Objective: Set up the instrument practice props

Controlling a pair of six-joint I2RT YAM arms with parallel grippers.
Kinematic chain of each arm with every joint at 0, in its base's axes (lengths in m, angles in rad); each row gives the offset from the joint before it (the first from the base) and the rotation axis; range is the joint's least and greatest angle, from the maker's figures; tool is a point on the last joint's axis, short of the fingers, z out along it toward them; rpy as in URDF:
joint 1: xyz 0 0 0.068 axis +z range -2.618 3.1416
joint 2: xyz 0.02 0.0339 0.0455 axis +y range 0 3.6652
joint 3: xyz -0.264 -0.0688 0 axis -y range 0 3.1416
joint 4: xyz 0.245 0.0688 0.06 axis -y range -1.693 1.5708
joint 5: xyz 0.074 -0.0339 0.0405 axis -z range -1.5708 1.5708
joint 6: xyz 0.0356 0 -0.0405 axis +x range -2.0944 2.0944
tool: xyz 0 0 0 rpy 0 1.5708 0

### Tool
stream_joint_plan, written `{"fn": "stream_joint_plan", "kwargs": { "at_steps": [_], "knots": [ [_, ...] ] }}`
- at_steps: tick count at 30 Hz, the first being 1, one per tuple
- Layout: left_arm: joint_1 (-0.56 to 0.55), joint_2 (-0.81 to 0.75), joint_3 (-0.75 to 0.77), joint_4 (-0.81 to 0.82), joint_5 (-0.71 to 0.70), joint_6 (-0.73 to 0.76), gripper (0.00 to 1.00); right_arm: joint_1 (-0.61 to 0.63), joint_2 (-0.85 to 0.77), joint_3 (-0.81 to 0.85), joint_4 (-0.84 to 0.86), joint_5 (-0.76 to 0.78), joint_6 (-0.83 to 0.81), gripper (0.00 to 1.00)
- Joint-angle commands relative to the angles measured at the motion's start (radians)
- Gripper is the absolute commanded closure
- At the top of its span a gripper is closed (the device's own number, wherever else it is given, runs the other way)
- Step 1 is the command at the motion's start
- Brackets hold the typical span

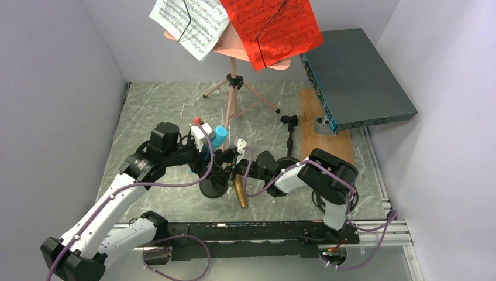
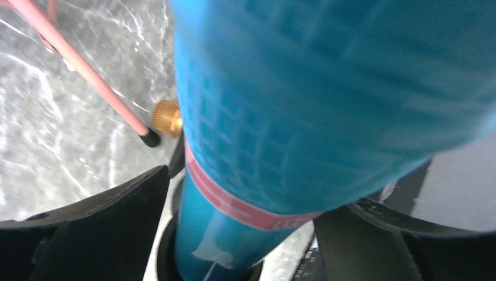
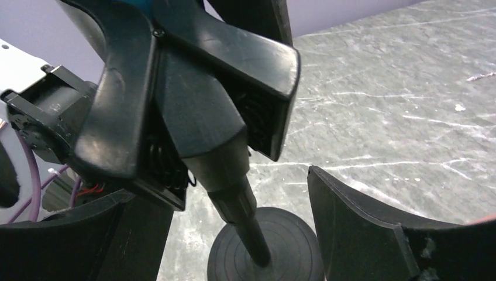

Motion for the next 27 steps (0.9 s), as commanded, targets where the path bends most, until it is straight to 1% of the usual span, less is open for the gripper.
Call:
{"fn": "stream_joint_plan", "kwargs": {
  "at_steps": [1, 4, 7, 11, 14, 16, 18, 21, 23, 25, 27],
  "knots": [
    [-0.001, -0.050, 0.052, -0.086, -0.016, -0.036, 0.01, 0.016, 0.020, 0.027, 0.098, 0.012, -0.003, 0.19],
    [-0.001, -0.111, 0.076, -0.118, -0.087, -0.051, 0.00, 0.016, 0.025, 0.022, 0.106, 0.022, 0.001, 0.19],
    [-0.001, -0.137, 0.068, -0.122, -0.107, -0.059, 0.01, 0.016, 0.029, 0.028, 0.101, 0.021, -0.002, 0.22],
    [-0.001, -0.072, 0.053, -0.158, -0.114, -0.053, 0.01, 0.016, 0.037, 0.029, 0.098, 0.036, 0.015, 0.34],
    [-0.001, -0.055, 0.015, -0.138, -0.111, -0.028, 0.05, 0.015, 0.047, 0.022, 0.130, 0.032, 0.031, 0.34],
    [-0.001, -0.055, -0.012, -0.096, -0.094, -0.028, 0.10, 0.016, 0.057, 0.020, 0.142, 0.034, 0.036, 0.34],
    [-0.001, -0.054, -0.021, -0.070, -0.086, -0.032, 0.18, 0.016, 0.063, 0.026, 0.135, 0.037, 0.038, 0.35],
    [-0.001, -0.051, -0.008, -0.065, -0.095, -0.032, 0.33, 0.016, 0.077, 0.045, 0.111, 0.044, 0.042, 0.46],
    [0.000, -0.057, 0.001, -0.067, -0.098, -0.029, 0.42, 0.018, 0.095, 0.052, 0.134, 0.040, 0.051, 0.48],
    [-0.001, -0.070, -0.001, -0.058, -0.099, -0.030, 0.49, 0.019, 0.113, 0.055, 0.167, 0.051, 0.057, 0.49],
    [-0.001, -0.091, -0.003, -0.043, -0.108, -0.038, 0.60, 0.020, 0.121, 0.063, 0.164, 0.065, 0.054, 0.56]
  ]
}}
